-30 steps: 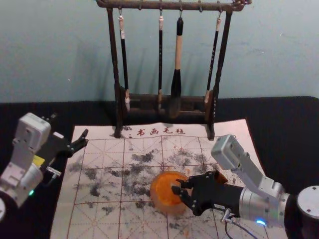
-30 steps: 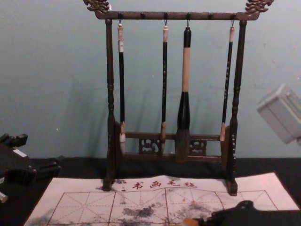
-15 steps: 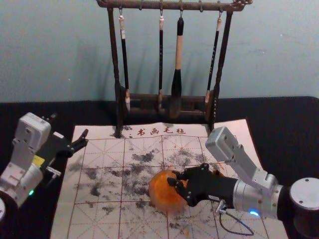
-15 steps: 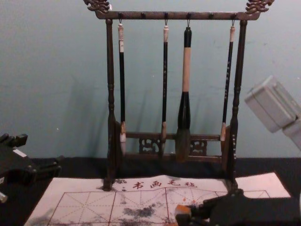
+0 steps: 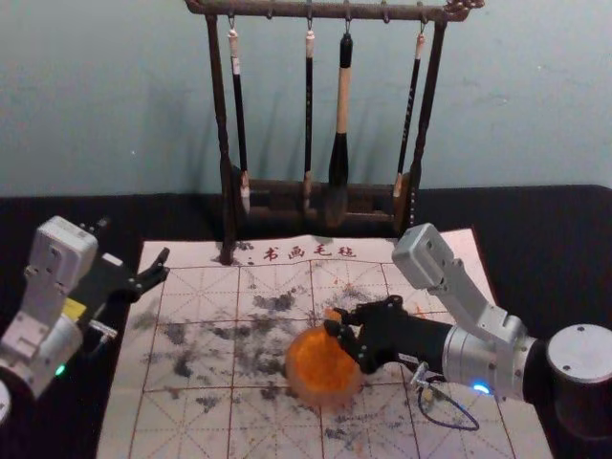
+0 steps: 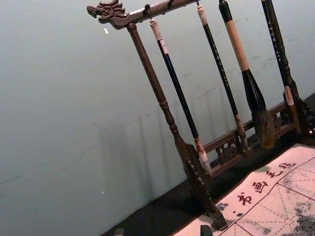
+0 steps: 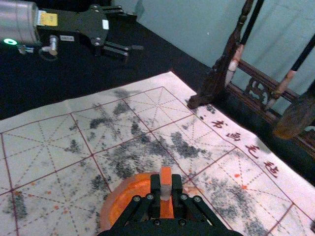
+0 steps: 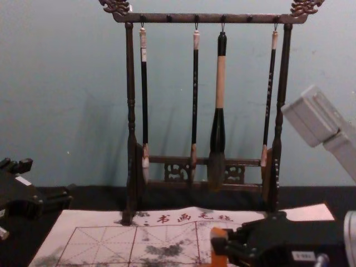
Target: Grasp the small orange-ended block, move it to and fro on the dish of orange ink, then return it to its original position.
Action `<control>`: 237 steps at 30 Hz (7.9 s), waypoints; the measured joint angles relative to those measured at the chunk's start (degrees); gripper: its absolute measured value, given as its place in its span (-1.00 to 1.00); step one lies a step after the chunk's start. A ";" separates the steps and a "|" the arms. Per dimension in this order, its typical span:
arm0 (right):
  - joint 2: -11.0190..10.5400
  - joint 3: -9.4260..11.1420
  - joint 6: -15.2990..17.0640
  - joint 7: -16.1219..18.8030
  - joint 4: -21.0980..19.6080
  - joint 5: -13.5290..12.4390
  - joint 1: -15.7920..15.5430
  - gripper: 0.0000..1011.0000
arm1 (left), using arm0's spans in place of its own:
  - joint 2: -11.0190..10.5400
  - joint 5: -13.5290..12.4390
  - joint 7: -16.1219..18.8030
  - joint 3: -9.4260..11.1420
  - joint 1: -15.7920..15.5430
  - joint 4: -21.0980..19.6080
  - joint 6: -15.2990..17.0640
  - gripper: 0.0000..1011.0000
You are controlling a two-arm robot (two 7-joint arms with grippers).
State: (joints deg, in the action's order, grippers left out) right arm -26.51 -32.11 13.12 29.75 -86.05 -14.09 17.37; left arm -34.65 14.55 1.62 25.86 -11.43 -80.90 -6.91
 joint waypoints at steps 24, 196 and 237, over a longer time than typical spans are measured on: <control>-4.89 0.37 0.05 2.28 -6.23 0.10 -4.19 -0.84 | 0.00 0.00 0.00 0.00 0.00 0.00 0.00 0.98; -8.96 8.94 3.48 -2.50 -7.99 -3.99 -10.01 -0.84 | 0.00 0.00 0.00 0.00 0.00 0.00 0.00 0.98; -8.53 8.34 4.35 -2.28 -6.47 -3.68 -9.45 -0.50 | 0.00 0.00 0.00 0.00 0.00 0.00 0.00 0.98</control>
State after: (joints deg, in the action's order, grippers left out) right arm -35.04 -23.77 17.47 27.47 -92.53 -17.77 7.92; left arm -34.64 14.55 1.62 25.86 -11.44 -80.90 -6.90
